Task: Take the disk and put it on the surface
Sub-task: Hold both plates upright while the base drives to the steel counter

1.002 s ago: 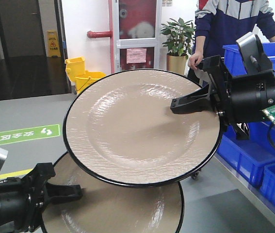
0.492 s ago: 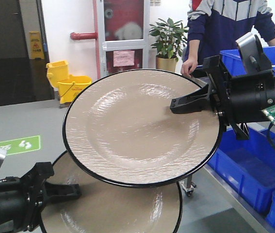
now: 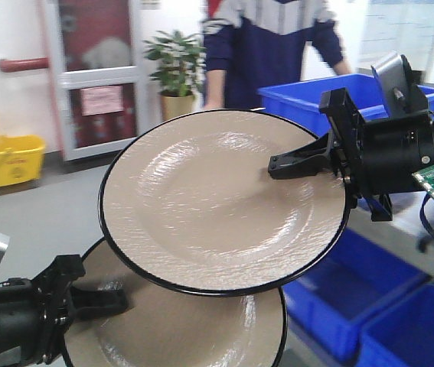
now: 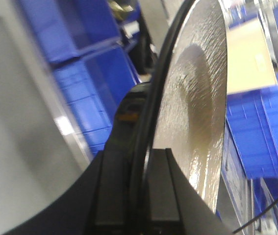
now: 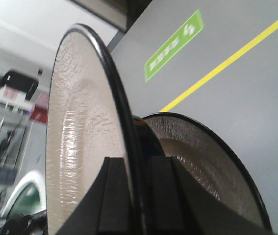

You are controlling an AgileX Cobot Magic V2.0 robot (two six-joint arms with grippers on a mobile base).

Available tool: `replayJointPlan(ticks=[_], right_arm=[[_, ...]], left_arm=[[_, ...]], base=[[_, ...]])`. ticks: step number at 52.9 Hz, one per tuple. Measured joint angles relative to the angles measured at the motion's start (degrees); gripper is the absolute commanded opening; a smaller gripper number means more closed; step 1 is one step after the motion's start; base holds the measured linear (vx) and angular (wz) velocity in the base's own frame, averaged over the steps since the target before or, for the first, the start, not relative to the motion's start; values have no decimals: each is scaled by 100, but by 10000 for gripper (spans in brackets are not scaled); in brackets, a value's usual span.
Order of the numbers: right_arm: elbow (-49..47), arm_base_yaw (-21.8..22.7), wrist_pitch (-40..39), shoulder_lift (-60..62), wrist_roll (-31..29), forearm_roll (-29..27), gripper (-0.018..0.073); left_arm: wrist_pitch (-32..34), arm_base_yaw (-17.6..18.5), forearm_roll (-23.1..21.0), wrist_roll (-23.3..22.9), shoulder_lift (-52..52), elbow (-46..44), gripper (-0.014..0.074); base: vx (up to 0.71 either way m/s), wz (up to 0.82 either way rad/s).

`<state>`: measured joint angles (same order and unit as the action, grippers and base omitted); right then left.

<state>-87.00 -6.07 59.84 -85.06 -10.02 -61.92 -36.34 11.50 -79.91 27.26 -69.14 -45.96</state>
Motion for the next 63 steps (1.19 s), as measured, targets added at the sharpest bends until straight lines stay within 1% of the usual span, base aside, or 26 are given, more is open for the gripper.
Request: replayJointPlan(ticks=[38, 49, 63], right_arm=[[0, 0, -42, 0, 1, 4, -8], [0, 0, -42, 0, 1, 4, -8], [0, 0, -42, 0, 1, 4, -8]], left_arm=[[12, 0, -17, 0, 0, 0, 1], [11, 0, -17, 0, 0, 0, 1], [6, 0, -18, 0, 0, 0, 1]], base=[[34, -87], [28, -58], [26, -38]])
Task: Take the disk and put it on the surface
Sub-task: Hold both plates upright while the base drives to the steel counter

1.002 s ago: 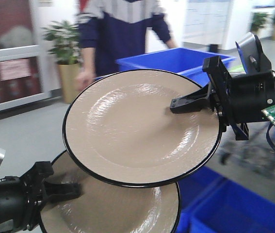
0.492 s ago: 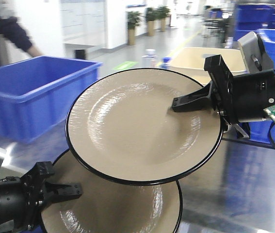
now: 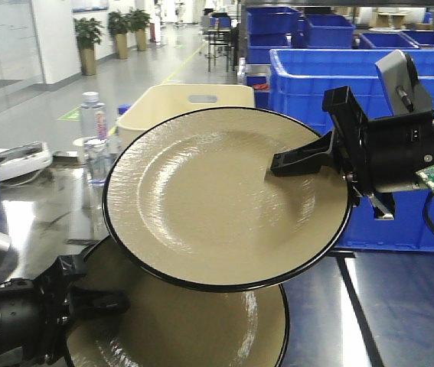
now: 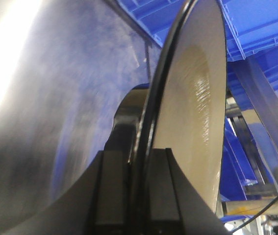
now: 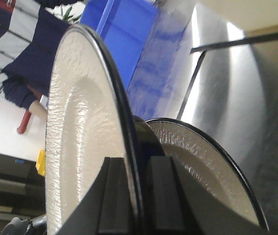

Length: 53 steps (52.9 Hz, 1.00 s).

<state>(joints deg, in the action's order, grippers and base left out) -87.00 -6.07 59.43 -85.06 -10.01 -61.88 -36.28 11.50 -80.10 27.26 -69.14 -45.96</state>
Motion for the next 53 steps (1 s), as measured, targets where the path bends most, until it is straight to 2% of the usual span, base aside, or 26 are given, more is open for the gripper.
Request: replayJointPlan(ticks=[25, 53], right_arm=[[0, 0, 0, 0, 0, 5, -8], [0, 0, 0, 0, 0, 5, -8]], left_arm=[[0, 0, -12, 0, 0, 0, 1], [0, 0, -12, 0, 0, 0, 1]], base=[[20, -22], [5, -3]])
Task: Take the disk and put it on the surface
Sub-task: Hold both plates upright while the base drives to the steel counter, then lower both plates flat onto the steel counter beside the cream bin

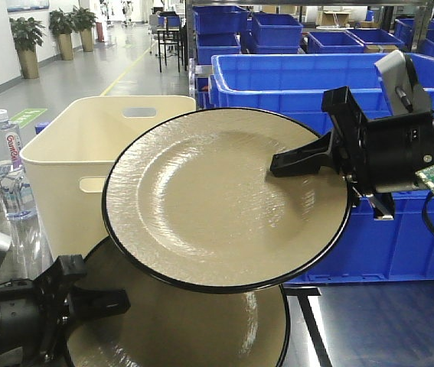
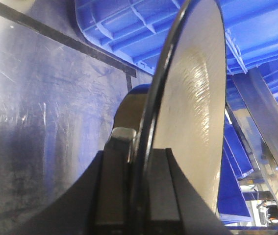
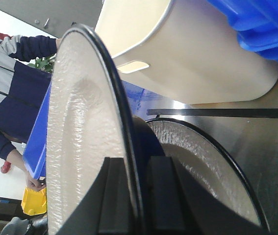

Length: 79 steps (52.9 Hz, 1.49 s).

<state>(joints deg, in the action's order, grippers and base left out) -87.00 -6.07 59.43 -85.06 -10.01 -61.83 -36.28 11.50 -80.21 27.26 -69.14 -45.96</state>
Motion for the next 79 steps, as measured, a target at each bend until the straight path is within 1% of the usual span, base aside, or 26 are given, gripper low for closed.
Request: replayJointPlan(ticks=[27, 42, 47, 53, 62, 67, 71, 75, 79], right_arm=[[0, 0, 0, 0, 0, -6, -8], [0, 0, 0, 0, 0, -6, -8], [0, 0, 0, 0, 12, -6, -8], [0, 0, 0, 0, 51, -6, -8], [0, 0, 0, 0, 51, -1, -8], [0, 0, 0, 0, 64, 16, -8], [0, 0, 0, 0, 64, 73, -8], [0, 0, 0, -5, 68, 187, -8], [0, 0, 0, -5, 68, 342, -8]], left_arm=[[0, 0, 0, 0, 0, 0, 1], [161, 0, 0, 0, -14, 0, 1], [198, 4, 110, -12, -127, 23, 1], [134, 18, 367, -24, -435, 155, 1], [-308, 35, 708, -26, -878, 220, 13], [-436, 48, 867, -42, -1024, 220, 43], [-450, 48, 930, -70, -1081, 220, 85], [-444, 48, 1044, -108, -1089, 207, 148], [-426, 48, 1173, -128, -1073, 196, 247]], base=[[0, 0], [0, 0], [0, 0], [0, 0], [0, 0], [0, 0], [0, 0], [0, 0], [0, 0]])
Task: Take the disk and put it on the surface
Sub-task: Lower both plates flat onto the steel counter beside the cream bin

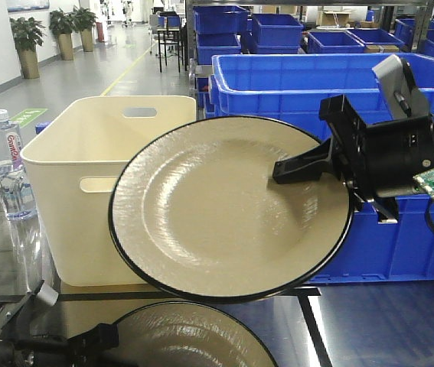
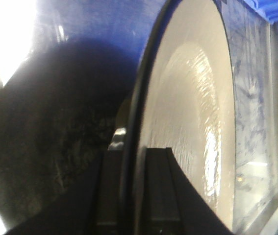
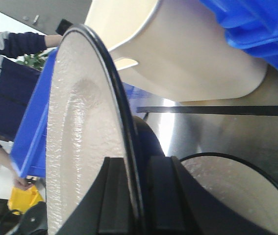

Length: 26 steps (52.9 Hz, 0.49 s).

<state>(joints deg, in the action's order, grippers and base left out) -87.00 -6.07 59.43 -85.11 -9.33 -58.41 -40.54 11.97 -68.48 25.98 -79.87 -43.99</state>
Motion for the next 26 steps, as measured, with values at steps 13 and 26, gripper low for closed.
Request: replayJointPlan(ticks=[13, 26], right_arm=[[0, 0, 17, 0, 0, 390, -8], [0, 0, 203, 0, 45, 998, -8]], left_arm=[[144, 0, 1121, -5, -6, -25, 587], [-88, 0, 1535, -1, 205, -185, 666]], base=[[0, 0], [0, 0]])
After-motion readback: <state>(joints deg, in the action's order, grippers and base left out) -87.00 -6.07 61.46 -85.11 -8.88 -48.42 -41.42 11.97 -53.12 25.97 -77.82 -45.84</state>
